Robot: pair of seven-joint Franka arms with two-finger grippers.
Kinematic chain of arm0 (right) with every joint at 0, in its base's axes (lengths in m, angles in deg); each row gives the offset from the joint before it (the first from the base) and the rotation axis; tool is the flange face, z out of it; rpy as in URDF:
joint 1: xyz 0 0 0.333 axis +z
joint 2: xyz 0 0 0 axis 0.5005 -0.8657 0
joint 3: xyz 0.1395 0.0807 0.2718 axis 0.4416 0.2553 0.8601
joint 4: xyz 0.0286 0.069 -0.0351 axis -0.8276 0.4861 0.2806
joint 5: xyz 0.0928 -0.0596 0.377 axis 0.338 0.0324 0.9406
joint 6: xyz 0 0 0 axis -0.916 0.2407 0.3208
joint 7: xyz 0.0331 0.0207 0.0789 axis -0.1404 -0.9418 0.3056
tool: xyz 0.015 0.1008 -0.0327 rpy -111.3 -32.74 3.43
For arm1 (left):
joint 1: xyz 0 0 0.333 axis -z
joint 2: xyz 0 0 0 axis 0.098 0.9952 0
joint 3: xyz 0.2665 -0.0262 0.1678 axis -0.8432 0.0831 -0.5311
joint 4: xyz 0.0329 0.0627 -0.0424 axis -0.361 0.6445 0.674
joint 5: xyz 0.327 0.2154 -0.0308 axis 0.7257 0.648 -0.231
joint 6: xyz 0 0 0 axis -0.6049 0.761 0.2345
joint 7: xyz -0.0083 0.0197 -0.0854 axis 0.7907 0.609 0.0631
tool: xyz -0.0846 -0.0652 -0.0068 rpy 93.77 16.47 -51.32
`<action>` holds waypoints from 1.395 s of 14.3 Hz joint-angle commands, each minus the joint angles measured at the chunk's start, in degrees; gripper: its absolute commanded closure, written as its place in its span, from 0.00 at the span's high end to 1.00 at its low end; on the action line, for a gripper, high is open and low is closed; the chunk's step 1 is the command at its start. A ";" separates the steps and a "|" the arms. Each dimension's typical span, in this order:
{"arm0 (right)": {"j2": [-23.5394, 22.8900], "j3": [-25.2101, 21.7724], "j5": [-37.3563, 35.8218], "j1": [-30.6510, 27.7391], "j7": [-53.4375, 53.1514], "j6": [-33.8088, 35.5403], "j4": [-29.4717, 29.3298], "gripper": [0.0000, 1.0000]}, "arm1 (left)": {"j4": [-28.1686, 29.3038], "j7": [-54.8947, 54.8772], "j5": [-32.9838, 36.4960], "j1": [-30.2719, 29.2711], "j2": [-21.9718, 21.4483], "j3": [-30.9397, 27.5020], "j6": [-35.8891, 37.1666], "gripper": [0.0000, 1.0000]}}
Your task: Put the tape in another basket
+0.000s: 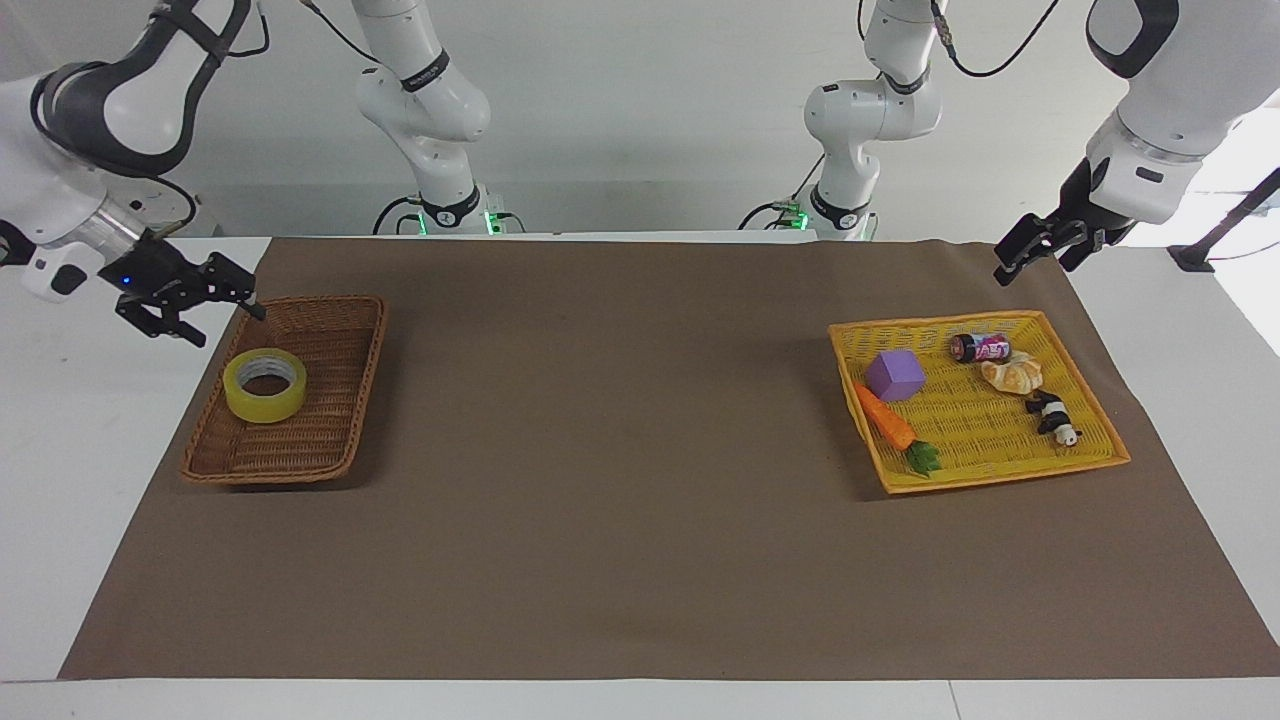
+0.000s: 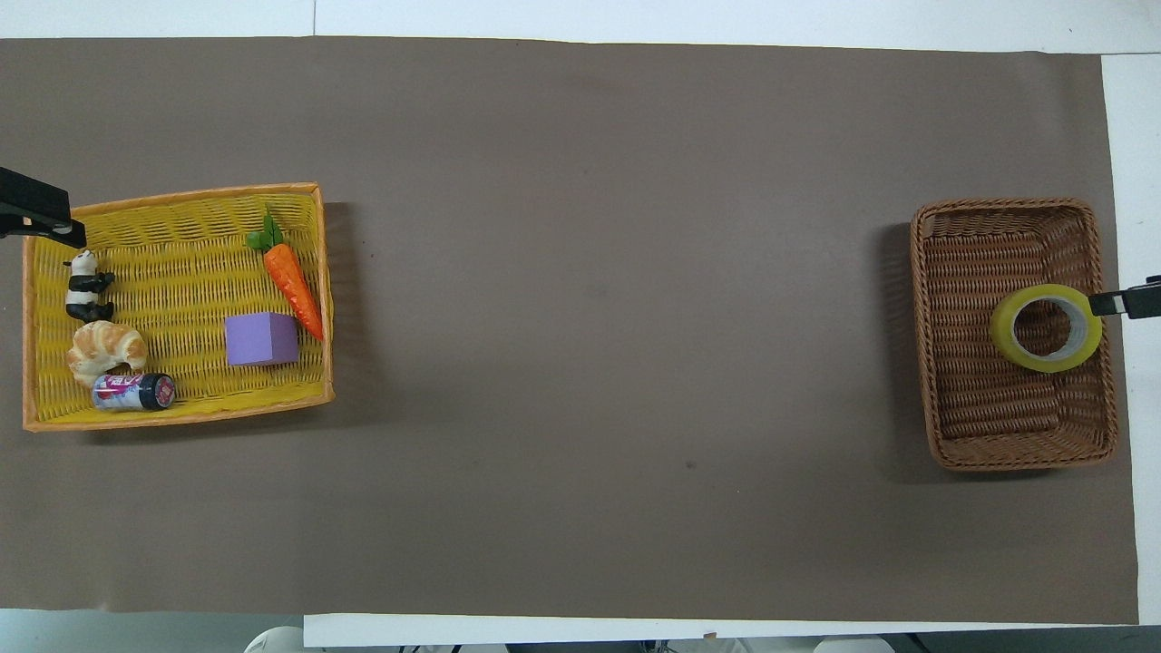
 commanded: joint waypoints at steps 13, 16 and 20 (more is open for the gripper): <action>-0.28 -2.01 -11.71 13.33 -25.57 22.11 -21.21 1.00 | 1.09 -0.25 0.84 -0.82 -0.82 0.73 -0.60 1.00; -0.28 -2.99 -11.80 15.11 -25.85 22.19 -21.03 1.00 | 1.09 -0.25 0.84 -0.82 -0.82 0.73 -0.60 1.00; -0.54 -3.08 -13.91 15.46 -25.68 22.55 -20.94 1.00 | 1.09 -0.25 0.84 -0.82 -0.82 0.73 -0.60 1.00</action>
